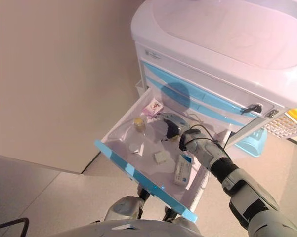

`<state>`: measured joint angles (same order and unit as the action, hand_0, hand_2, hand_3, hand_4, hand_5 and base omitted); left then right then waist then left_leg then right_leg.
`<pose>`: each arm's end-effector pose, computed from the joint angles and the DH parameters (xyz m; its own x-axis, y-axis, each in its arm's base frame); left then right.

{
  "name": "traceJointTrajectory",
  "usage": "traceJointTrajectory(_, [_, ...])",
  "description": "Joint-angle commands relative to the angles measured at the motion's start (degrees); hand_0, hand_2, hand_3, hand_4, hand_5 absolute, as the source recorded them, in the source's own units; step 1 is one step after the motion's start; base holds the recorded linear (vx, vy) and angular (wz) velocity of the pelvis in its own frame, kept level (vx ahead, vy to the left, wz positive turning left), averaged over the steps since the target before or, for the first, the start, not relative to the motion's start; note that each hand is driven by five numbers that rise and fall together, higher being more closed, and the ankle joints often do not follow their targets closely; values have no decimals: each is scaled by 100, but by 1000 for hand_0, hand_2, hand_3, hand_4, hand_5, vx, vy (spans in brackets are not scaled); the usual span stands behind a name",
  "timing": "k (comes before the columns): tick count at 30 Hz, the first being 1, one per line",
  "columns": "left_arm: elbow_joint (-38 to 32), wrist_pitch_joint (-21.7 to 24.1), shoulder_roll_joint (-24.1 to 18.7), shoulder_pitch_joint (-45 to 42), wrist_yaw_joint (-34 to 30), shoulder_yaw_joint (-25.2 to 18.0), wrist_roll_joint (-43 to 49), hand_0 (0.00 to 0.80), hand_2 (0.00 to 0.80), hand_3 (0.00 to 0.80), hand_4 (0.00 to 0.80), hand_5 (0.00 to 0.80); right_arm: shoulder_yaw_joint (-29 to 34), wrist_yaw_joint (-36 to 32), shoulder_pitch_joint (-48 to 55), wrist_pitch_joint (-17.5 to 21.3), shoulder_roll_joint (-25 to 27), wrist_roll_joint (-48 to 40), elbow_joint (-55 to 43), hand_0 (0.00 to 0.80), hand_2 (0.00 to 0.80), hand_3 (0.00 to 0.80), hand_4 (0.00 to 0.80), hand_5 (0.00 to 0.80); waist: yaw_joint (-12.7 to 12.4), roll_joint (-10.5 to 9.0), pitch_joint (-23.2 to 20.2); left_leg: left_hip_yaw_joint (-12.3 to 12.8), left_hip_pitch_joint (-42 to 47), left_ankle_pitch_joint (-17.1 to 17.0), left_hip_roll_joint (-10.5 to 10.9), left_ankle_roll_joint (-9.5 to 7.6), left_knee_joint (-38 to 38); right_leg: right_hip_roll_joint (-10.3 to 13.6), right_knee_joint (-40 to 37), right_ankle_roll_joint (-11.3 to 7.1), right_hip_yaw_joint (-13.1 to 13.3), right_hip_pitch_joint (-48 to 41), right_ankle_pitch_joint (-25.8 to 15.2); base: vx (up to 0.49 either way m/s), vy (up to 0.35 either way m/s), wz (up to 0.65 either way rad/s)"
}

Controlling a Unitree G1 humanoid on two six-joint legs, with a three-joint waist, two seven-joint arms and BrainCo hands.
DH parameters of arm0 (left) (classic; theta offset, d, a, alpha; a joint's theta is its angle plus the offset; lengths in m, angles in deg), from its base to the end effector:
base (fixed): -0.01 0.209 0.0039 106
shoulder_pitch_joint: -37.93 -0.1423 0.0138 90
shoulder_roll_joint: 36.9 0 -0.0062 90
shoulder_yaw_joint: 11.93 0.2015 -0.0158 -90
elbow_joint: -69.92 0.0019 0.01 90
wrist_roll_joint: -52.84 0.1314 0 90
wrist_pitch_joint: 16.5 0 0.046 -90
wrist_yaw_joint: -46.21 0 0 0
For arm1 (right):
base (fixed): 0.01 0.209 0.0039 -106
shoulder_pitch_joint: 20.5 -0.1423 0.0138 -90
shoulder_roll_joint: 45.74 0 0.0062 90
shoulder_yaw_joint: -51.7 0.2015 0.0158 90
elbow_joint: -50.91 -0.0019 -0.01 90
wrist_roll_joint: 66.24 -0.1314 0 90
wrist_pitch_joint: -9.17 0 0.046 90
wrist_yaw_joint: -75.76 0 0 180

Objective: Open the drawer and pick up the medicine

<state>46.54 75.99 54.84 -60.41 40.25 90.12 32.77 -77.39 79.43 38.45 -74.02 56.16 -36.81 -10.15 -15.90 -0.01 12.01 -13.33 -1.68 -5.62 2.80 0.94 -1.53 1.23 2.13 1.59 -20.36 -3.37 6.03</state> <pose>0.0254 0.2256 -0.1301 0.3051 0.0597 -0.9504 -0.1036 0.9942 0.0292 0.2804 -0.1571 0.0386 0.8638 0.4735 -0.1721 -0.3010 0.2110 -0.9300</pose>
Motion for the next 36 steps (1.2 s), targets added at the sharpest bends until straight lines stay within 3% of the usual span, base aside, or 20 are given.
traceJointTrajectory(1, [40, 18, -101, 128, -14, 332, 148, 0, 0, 0, 0, 0, -191, 279, -508, -53, -70, 66, -198, 0, 0, 0, 0, 0, -147, -189, 83, 101, 47, 418, 371, -173, 113, 394, -81, -415, 314, 116, -592, 15, 2, 10])
traceJointTrajectory(14, [-97, 61, -210, 394, 11, 580, 121, 0, 0, 0, 0, 0, -288, 236, -948, -680, -205, 305, 1129, 0, 0, 0, 0, 0, -258, -155, 188, -8, -30, 366, 375, -188, 81, 399, -77, -418, 273, 189, -608, 2, 0, 1])
traceJointTrajectory(36, [-217, 193, -305, 502, -78, 768, -73, 0, 0, 0, 0, 0, -153, 464, -1148, -566, -185, 415, 2377, 0, 0, 0, 0, 0, -332, -23, 415, -114, -212, 353, 437, -212, 165, 419, -32, -406, 244, 366, -613, 0, 0, 0])
